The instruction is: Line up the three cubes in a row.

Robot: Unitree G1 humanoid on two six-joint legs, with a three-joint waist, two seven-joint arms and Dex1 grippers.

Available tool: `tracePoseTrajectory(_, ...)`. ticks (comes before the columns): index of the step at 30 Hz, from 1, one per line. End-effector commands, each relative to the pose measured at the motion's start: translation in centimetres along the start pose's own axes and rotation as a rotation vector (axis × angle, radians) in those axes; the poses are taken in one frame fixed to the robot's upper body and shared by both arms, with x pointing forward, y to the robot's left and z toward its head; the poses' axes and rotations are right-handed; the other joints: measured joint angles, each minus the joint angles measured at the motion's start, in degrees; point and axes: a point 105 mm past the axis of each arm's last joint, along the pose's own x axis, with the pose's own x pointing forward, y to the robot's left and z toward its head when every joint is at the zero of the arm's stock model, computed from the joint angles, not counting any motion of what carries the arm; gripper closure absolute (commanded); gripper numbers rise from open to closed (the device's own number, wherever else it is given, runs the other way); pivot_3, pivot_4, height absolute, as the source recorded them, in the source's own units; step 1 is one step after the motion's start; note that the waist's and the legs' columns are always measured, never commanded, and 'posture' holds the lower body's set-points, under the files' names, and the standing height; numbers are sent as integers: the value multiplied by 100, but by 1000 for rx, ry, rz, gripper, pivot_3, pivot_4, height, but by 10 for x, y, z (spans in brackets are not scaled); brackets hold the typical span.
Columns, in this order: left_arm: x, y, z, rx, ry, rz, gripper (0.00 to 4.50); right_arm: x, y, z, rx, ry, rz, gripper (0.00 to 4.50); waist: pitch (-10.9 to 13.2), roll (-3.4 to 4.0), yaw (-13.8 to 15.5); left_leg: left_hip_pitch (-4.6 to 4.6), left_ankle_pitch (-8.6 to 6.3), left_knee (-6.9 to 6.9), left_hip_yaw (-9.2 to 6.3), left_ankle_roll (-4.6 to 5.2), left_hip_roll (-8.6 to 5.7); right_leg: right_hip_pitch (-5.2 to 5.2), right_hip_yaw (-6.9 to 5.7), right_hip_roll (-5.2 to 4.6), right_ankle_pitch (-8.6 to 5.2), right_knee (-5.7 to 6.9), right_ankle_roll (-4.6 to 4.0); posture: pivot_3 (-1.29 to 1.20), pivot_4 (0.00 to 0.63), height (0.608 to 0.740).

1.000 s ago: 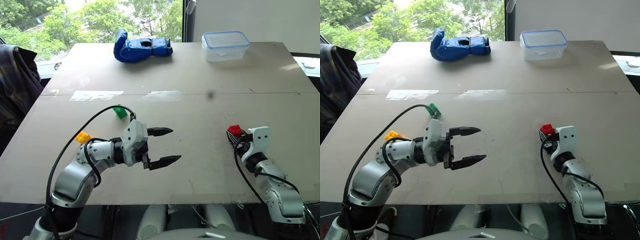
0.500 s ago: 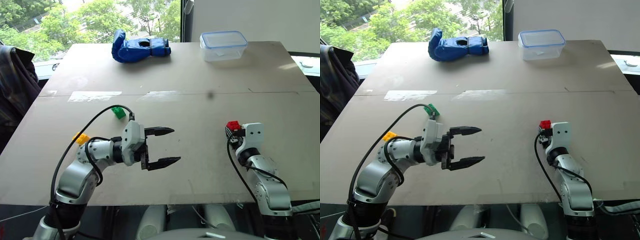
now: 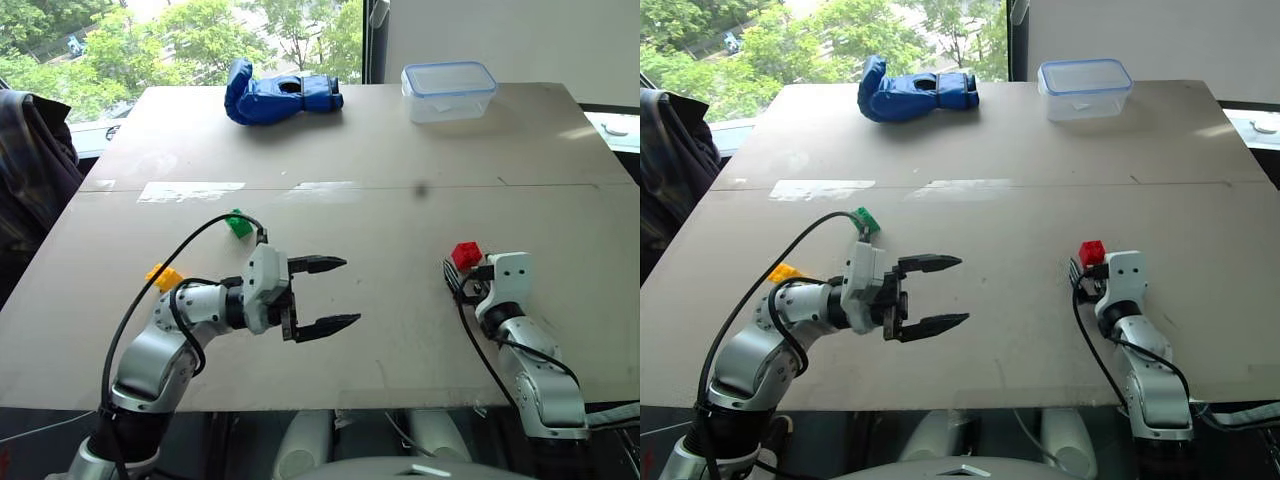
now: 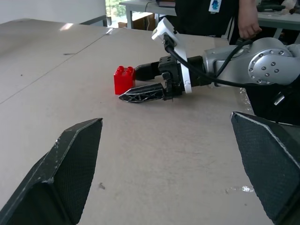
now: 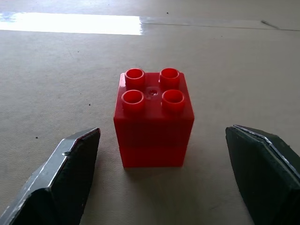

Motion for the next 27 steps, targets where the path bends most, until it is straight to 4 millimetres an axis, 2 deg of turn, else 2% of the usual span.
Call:
tracePoseTrajectory(1,-9,5,9,-7,-39,133,0,-16,-10,46,-53,-172,71,99,1,1,-3,1,0,0,1,1,0,0,2,-1,0,0,0,0,150,740)
tracePoseTrajectory(4,-18,24,4,-43,-43,375,0,-31,1,73,-44,-243,271,99,1,1,2,0,0,0,1,1,2,-1,3,-1,0,1,1,0,150,740)
tracePoseTrajectory(7,-26,45,2,-40,-57,640,0,-44,22,86,-27,-228,522,99,-1,-6,10,4,-1,2,-7,2,5,7,-5,0,1,1,2,0,150,740)
tracePoseTrajectory(10,-44,72,-1,-49,-90,988,0,-44,36,92,-25,-219,632,99,-1,-20,18,8,-1,3,-9,1,5,13,-10,2,1,1,2,0,150,740)
tracePoseTrajectory(13,-57,87,-16,-86,-9,1201,0,-39,50,91,-37,-217,699,99,-4,-34,21,6,-1,5,-10,1,-1,13,-11,-2,2,1,2,0,150,740)
tracePoseTrajectory(15,-69,99,-13,-49,21,1385,0,-36,57,88,-66,-220,738,99,-4,-35,29,6,0,5,-14,1,-13,13,-15,0,2,2,2,0,150,740)
tracePoseTrajectory(19,-73,110,-23,-68,129,1570,0,-31,71,86,-76,-239,808,99,-4,-40,61,-3,5,6,-22,-8,-23,11,-20,-8,2,-2,3,0,150,740)
tracePoseTrajectory(27,-71,126,-36,-129,200,1705,0,-22,79,88,-71,-268,832,99,-2,-44,65,-7,16,6,-32,-29,-30,8,-28,-13,3,-1,4,0,150,740)
